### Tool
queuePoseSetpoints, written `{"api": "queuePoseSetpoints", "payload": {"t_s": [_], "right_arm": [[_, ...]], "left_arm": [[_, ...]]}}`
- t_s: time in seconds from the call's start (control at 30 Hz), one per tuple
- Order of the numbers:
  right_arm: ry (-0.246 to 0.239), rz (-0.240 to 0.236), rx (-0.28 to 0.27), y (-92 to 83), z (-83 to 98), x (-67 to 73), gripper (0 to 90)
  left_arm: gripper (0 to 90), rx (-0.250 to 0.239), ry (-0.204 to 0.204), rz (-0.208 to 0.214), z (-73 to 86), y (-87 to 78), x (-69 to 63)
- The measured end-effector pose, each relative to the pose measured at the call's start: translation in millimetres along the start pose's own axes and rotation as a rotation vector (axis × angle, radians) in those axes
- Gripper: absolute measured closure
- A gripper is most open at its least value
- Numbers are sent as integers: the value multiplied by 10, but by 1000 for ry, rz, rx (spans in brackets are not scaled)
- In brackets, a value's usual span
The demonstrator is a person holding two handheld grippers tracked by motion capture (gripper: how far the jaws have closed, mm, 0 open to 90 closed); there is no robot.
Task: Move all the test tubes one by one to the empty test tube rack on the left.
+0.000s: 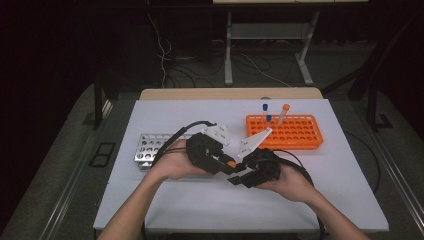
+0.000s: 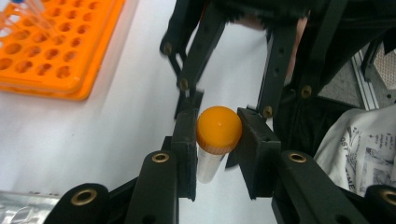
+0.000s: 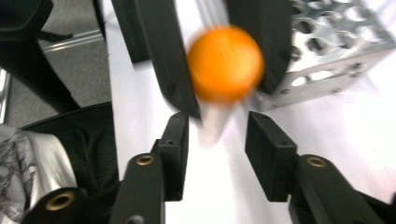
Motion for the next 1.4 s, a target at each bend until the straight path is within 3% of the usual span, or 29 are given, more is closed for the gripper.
{"api": "queuePoseSetpoints", "payload": {"t_s": [0.33, 0.47, 0.57, 0.63, 1.0, 1.4], "right_arm": [[73, 53, -66, -299, 180, -196, 322], [115, 55, -60, -396, 275, -263, 153], [135, 57, -56, -463, 334, -296, 103], [158, 66, -61, -503, 366, -330, 7], [227, 106, -63, -651, 572, -507, 5], [260, 132, -79, -742, 706, -614, 5]], "left_arm": [[686, -37, -65, -76, 67, -231, 219], [687, -54, -80, -108, 103, -361, 310], [687, -65, -92, -135, 127, -452, 379], [687, -63, -101, -148, 146, -502, 422], [687, -68, -154, -236, 239, -763, 687], [688, -97, -257, -329, 386, -866, 1071]]}}
Point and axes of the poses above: each handheld gripper's, and its own axes: y roughly forward along the jaws, z roughly out of its underside, x roughly to its left, the point moved 7 cm from there along y, roughly forward along the jaws, and after that the axes turned 4 degrees about -z, right-handed, at the moved point
